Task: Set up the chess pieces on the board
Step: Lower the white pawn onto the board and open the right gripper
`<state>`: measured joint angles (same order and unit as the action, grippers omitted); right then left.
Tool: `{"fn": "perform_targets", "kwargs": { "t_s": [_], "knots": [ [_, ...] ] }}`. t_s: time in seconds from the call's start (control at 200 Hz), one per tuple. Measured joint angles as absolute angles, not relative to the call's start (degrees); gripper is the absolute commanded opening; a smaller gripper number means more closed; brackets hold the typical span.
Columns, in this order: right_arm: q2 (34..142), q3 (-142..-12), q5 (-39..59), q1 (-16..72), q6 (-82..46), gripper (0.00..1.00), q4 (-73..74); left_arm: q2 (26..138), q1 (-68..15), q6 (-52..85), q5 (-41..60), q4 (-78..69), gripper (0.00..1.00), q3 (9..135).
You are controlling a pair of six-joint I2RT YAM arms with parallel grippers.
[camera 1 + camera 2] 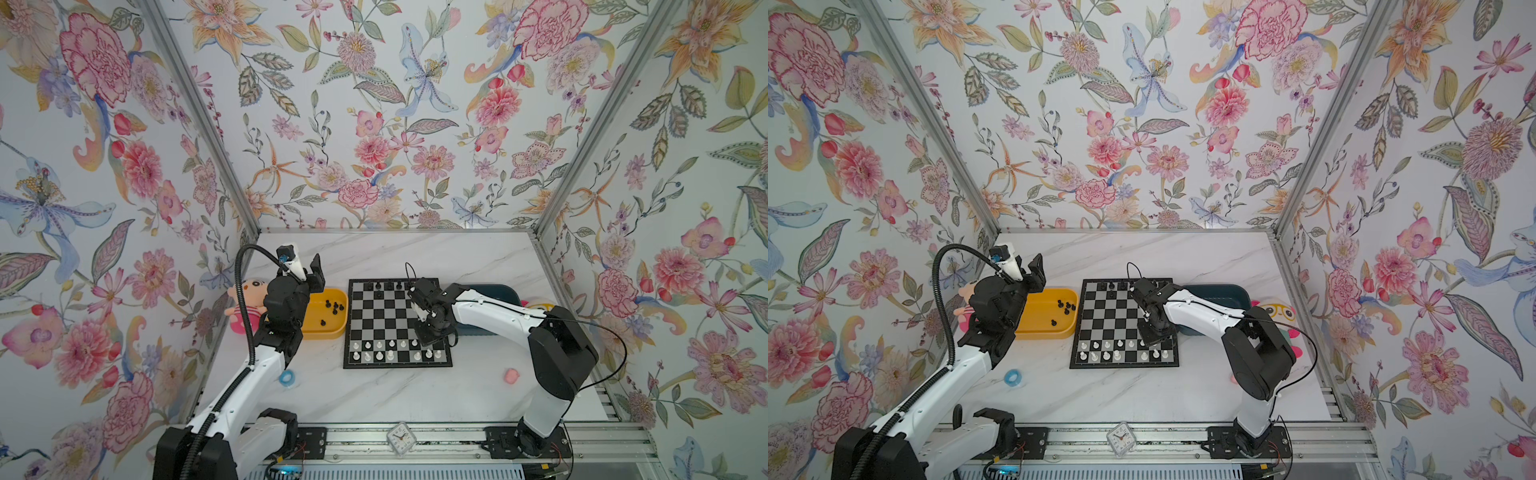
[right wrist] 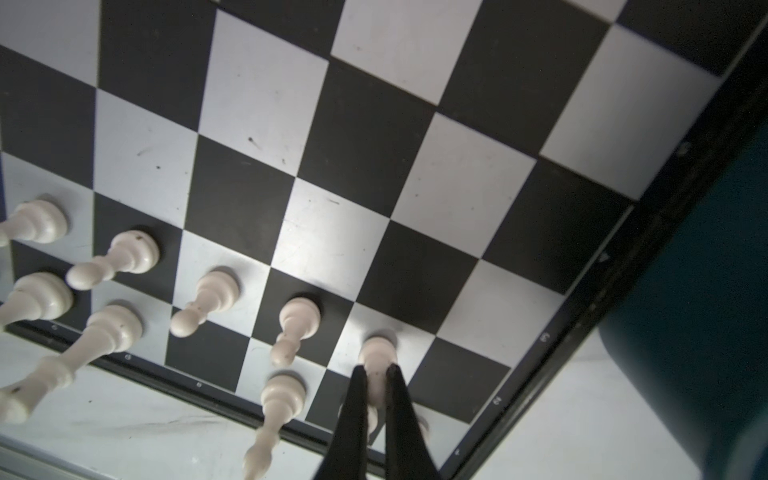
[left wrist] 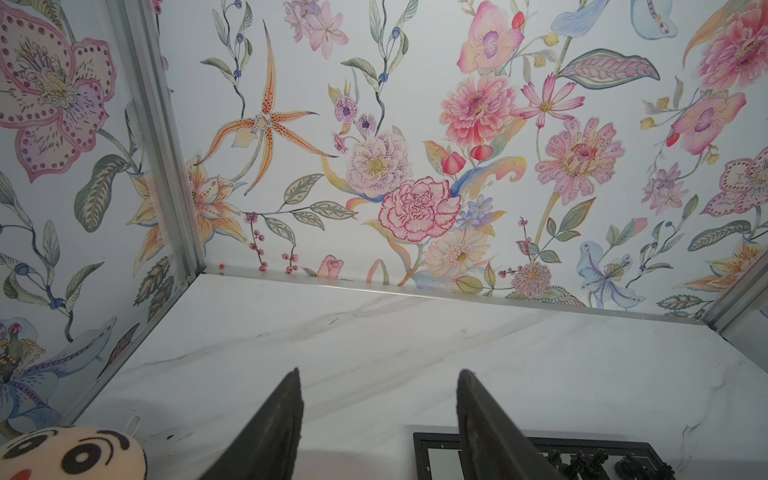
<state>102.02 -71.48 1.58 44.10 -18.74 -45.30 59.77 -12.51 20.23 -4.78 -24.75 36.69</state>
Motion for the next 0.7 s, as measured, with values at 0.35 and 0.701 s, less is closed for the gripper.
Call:
{"fn": "perform_targets", "kwargs": {
  "t_s": [0.35,0.701],
  "knots": [
    [102.02,-71.07,1.96,44.10,-18.94,0.07,-44.66,59.55,-12.51,20.40,-4.75,-24.75,0.60,36.27],
    [102.00,-70.74,2.63,44.10,-19.40,0.23,-44.23,59.55,-12.51,20.40,-4.75,-24.75,0.60,36.27]
  ]
}}
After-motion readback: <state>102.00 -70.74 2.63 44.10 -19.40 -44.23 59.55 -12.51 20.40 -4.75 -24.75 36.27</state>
